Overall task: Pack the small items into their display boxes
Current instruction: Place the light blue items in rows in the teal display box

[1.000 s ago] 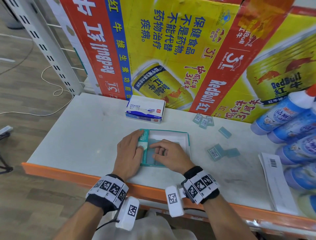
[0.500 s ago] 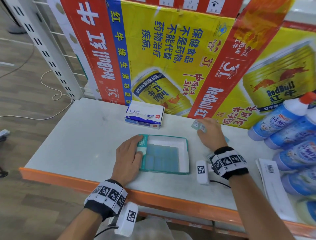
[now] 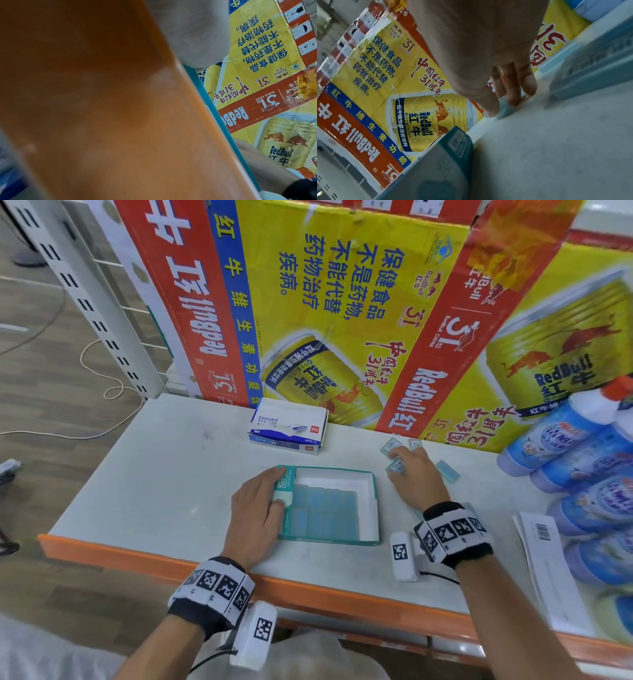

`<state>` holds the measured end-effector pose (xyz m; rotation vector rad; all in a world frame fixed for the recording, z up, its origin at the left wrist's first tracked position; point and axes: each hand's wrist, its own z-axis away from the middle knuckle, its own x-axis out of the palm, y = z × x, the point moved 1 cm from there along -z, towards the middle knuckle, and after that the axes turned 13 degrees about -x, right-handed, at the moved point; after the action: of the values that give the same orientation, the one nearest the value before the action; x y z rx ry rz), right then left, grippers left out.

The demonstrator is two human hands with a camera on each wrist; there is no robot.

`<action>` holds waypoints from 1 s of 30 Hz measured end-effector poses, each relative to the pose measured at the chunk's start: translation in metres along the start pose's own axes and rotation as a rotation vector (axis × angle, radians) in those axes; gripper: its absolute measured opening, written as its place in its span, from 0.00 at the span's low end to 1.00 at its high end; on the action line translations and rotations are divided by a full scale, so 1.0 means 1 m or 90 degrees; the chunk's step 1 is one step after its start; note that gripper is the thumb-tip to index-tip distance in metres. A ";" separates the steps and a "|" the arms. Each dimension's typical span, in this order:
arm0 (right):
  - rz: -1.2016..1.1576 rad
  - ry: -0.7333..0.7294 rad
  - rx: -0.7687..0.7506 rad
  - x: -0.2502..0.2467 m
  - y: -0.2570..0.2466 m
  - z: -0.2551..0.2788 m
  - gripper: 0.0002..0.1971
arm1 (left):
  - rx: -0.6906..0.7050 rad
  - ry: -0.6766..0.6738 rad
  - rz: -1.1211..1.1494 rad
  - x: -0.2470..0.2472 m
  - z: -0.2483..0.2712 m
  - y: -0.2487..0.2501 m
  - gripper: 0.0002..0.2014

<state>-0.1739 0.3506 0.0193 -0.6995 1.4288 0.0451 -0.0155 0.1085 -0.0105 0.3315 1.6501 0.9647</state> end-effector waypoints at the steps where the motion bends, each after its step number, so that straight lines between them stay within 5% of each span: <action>1: -0.027 0.011 -0.006 0.000 -0.001 0.002 0.15 | 0.000 0.000 0.000 0.000 0.000 0.000 0.26; 14: -0.353 0.170 -0.068 -0.015 -0.031 0.014 0.15 | -0.008 0.005 -0.002 0.001 -0.001 -0.001 0.25; 24: -0.404 0.010 -0.117 0.026 -0.088 0.018 0.15 | -0.014 0.001 -0.011 0.001 0.000 -0.001 0.25; 30: -0.463 -0.014 -0.020 0.052 -0.101 0.010 0.05 | -0.015 0.006 -0.011 0.001 0.000 -0.001 0.25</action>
<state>-0.1121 0.2549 0.0133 -1.2020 1.0841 -0.4897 -0.0153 0.1090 -0.0118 0.2967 1.6463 0.9734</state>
